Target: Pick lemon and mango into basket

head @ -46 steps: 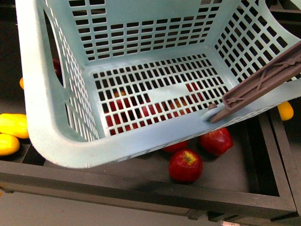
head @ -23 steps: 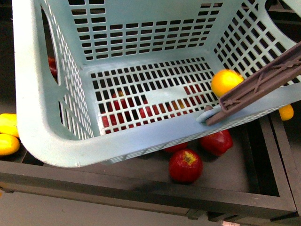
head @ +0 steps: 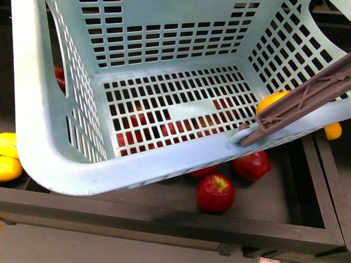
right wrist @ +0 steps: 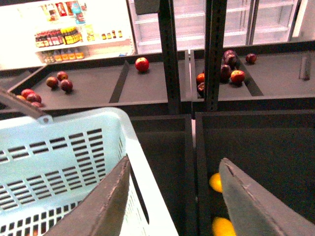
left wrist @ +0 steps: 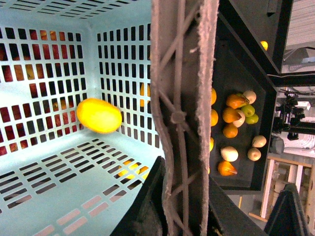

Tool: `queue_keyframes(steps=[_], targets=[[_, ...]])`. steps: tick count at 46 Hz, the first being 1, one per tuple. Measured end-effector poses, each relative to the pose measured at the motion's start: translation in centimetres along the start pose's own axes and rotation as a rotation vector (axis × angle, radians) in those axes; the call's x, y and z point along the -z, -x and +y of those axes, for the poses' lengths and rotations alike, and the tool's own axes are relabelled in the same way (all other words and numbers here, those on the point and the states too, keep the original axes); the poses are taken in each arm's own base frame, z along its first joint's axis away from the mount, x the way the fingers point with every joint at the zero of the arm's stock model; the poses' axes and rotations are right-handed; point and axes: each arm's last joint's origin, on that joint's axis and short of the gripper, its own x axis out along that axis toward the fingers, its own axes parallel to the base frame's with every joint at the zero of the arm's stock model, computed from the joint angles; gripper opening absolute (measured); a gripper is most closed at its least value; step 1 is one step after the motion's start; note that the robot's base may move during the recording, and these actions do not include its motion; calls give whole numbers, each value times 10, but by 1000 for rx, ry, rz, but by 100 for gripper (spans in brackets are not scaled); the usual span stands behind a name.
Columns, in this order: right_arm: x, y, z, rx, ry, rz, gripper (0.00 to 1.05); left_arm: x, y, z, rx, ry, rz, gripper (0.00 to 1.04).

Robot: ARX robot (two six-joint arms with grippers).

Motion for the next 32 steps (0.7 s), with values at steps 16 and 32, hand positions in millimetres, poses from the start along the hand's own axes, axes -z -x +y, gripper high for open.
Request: queue_keyframes(steps=[16, 32], targets=[[43, 41, -5, 1, 97, 12, 2, 0, 0, 0, -1, -1, -2, 8], [60, 64, -7, 1, 101, 10, 16, 0, 0, 0, 1, -1, 2, 8]])
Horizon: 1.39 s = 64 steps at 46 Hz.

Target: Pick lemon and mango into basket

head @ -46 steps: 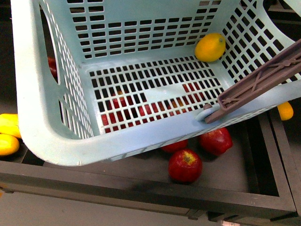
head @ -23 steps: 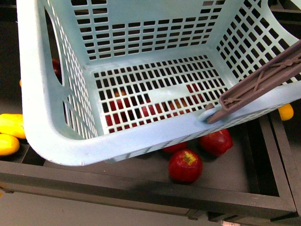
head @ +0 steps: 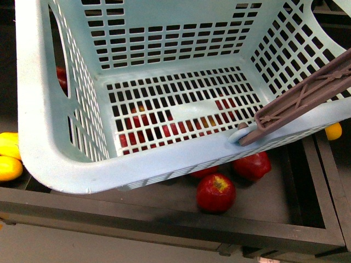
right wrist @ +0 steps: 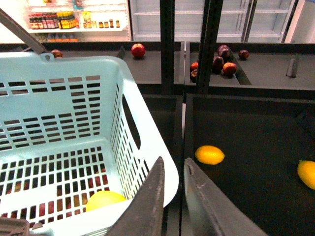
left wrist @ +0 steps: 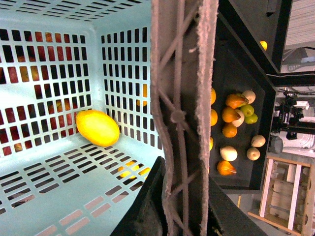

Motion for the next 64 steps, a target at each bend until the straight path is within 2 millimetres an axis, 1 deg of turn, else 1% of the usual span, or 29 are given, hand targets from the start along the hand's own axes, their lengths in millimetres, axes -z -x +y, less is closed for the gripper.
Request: queue_keyframes(steps=[8, 16, 18, 19, 21, 25, 41, 64], targets=[[0, 0, 0, 0, 0, -1, 53, 0, 0, 0, -2, 0, -3, 8], [0, 0, 0, 2, 0, -2, 82, 0, 0, 0, -1, 1, -1, 8], [0, 0, 0, 3, 0, -1, 93, 2, 0, -1, 2, -4, 4, 8], [0, 0, 0, 3, 0, -1, 96, 3, 0, -2, 3, -7, 7, 8], [0, 0, 0, 2, 0, -1, 98, 4, -1, -2, 6, -9, 12, 8], [-1, 0, 0, 2, 0, -4, 96, 5, -1, -3, 12, -3, 24, 8], [0, 0, 0, 2, 0, -4, 96, -1, 0, 0, -6, 0, -11, 8], [0, 1, 0, 0, 0, -2, 96, 0, 0, 0, -3, -4, -6, 8]])
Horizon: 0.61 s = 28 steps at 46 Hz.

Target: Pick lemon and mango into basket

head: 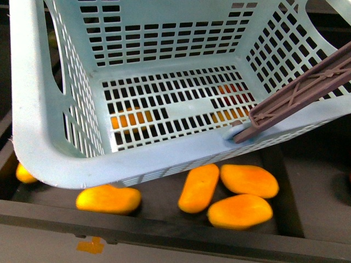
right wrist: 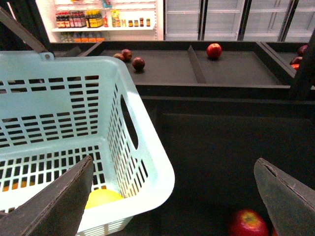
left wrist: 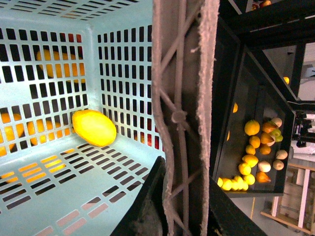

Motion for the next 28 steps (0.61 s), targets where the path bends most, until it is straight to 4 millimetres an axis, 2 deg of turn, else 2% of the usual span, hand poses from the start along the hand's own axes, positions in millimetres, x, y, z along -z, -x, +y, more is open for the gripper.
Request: queue_keyframes(steps=[28], targets=[[0, 0, 0, -7, 0, 3, 96, -2, 0, 1, -1, 2, -5, 8]])
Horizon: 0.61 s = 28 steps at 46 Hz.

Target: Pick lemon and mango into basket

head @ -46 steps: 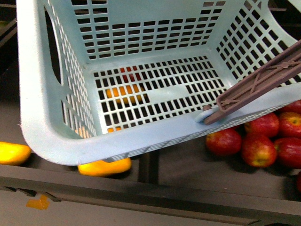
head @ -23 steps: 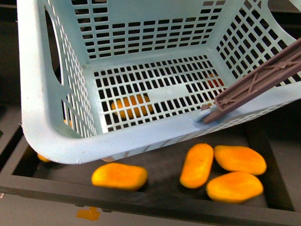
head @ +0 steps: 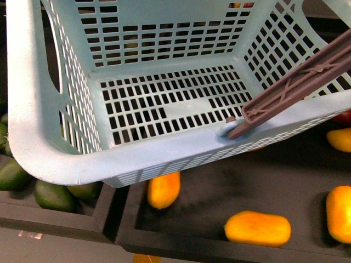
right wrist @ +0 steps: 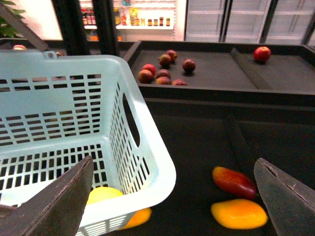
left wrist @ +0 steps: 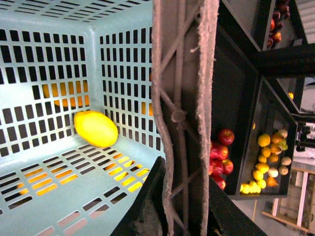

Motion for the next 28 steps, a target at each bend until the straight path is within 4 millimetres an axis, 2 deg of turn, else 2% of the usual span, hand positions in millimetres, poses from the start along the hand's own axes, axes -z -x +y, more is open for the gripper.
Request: queue_keyframes(steps=[12, 13, 15, 17, 20, 23, 28], targets=[[0, 0, 0, 6, 0, -1, 96, -4, 0, 2, -10, -6, -18, 8], [1, -2, 0, 39, -18, 38, 96, -3, 0, 2, -8, -2, -14, 8], [-2, -10, -2, 225, -117, 230, 96, -3, 0, 1, -1, 3, -2, 8], [-8, -19, -11, 456, -189, 387, 96, -1, 0, 1, 2, 2, 2, 8], [-10, -28, -28, 655, -296, 498, 96, 2, 0, -1, 7, -4, 12, 8], [-14, -46, -49, 732, -419, 487, 96, 3, -1, -1, 7, -2, 18, 8], [-15, -83, -75, 754, -543, 488, 96, 3, -1, -1, 6, 2, 16, 8]])
